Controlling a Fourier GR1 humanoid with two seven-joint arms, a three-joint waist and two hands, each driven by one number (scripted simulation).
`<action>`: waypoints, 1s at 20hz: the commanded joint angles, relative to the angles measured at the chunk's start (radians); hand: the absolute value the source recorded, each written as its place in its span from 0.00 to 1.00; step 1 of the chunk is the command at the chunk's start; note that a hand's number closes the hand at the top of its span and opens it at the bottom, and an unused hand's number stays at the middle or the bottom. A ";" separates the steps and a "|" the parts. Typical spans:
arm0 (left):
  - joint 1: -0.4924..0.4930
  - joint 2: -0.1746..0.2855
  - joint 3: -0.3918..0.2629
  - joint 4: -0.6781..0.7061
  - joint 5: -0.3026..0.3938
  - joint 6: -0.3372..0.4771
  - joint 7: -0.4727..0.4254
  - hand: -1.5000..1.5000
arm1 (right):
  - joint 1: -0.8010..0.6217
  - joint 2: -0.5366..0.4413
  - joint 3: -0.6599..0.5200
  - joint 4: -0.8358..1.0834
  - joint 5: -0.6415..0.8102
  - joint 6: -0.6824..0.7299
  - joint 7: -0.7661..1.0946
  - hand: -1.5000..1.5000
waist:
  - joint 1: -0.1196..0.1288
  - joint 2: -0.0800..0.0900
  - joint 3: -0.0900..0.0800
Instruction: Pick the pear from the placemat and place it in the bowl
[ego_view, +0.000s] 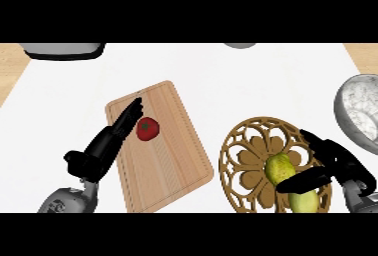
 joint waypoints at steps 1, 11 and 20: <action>0.006 0.010 0.030 -0.022 0.012 -0.027 0.030 0.50 | -0.094 0.048 -0.006 0.063 0.033 -0.005 0.156 0.00 | 0.006 0.001 0.000; -0.028 -0.010 0.091 -0.041 0.024 -0.080 0.077 0.50 | 0.026 0.098 -0.036 0.103 0.074 0.025 0.031 0.00 | 0.000 0.001 0.001; -0.026 -0.092 0.067 0.033 -0.085 -0.045 0.007 0.50 | 0.036 0.198 -0.031 0.225 0.199 -0.006 -0.188 1.00 | 0.000 0.002 0.001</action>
